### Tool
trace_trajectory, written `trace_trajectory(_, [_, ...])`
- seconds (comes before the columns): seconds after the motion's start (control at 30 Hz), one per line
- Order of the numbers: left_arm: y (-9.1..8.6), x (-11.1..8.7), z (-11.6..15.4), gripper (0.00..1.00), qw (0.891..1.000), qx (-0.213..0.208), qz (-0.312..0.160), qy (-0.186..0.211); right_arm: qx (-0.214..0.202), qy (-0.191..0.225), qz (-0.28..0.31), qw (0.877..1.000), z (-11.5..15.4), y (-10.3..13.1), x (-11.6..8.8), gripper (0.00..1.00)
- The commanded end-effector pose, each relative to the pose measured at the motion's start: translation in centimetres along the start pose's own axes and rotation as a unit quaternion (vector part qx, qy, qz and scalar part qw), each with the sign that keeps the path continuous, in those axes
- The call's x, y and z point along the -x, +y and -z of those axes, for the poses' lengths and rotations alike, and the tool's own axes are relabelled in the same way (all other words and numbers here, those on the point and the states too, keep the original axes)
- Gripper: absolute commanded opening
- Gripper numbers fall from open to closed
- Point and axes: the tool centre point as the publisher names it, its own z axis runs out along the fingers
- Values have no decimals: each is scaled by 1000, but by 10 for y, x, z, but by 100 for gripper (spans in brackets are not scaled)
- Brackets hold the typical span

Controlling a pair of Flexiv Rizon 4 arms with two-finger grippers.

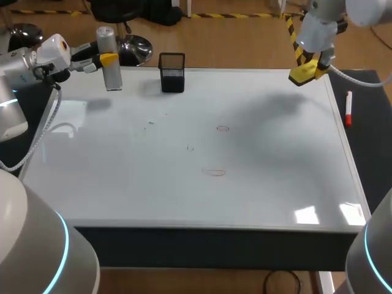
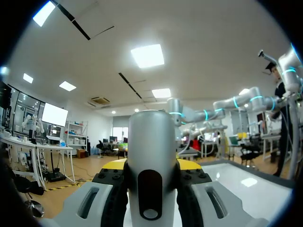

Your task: Pick up the inspection probe, press it on each red-marked spot on the whiteboard one by one, put down the probe, pick up the eraser, and wipe off all the red marks.

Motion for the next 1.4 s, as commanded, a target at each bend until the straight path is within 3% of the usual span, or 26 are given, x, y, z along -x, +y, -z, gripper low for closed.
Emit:
trace_trajectory(0.03, [-1, -1, 0, 0, 1000, 0, -1, -1, -1, 2, 1, 1000, 1, -1, 1, 0])
trace_trajectory(0.37, [-2, -5, -3, 0, 1000, 3, -4, 5, -1, 2, 1, 1000, 1, -1, 1, 0])
trace_trajectory(0.63, [-2, -54, -36, 0, 998, -10, -20, 57, -1, 2, 1, 1000, 1, -1, 1, 0])
trace_trajectory(0.9, [-3, -104, -94, 0, 991, -30, 0, 128, -1, 2, 1, 1000, 1, -1, 1, 0])
trace_trajectory(1.2, [14, -157, -153, 0, 976, -45, 34, 209, -1, 2, 1, 1000, 1, -1, 1, 0])
trace_trajectory(1.4, [26, -178, -182, 0, 966, -53, 50, 247, -1, 2, 1, 1000, 1, -1, 1, 0])
